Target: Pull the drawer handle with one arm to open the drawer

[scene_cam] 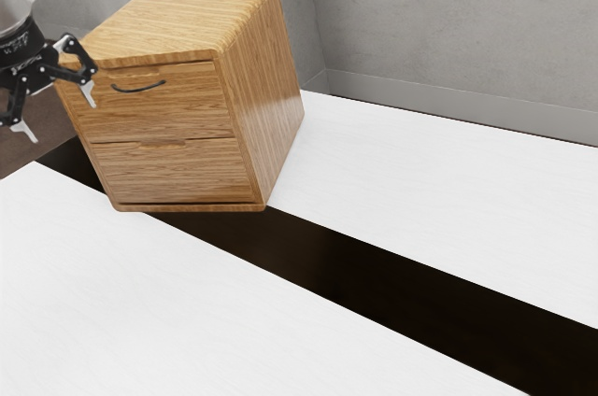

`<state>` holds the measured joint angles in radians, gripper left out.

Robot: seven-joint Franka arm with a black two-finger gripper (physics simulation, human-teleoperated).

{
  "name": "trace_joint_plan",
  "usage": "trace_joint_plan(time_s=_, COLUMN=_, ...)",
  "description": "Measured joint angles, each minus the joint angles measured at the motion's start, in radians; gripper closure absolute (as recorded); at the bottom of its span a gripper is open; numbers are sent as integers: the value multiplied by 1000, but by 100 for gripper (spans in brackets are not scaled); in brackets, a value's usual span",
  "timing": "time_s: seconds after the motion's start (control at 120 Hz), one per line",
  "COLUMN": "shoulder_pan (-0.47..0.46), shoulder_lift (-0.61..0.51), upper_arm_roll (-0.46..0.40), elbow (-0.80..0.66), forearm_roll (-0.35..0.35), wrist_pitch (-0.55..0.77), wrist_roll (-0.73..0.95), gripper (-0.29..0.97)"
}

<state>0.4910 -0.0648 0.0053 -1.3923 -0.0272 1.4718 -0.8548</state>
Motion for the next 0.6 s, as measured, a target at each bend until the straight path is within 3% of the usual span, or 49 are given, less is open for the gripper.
trace_joint_plan(time_s=0.45, shoulder_pan=23, shoulder_lift=25, upper_arm_roll=39, elbow=1, forearm_roll=-13, wrist_pitch=240, wrist_roll=-501, gripper=0)
trace_joint_plan(time_s=0.6, shoulder_pan=15, shoulder_lift=30, upper_arm_roll=29, elbow=-40, forearm_roll=60, wrist_pitch=308, wrist_roll=-616, gripper=0)
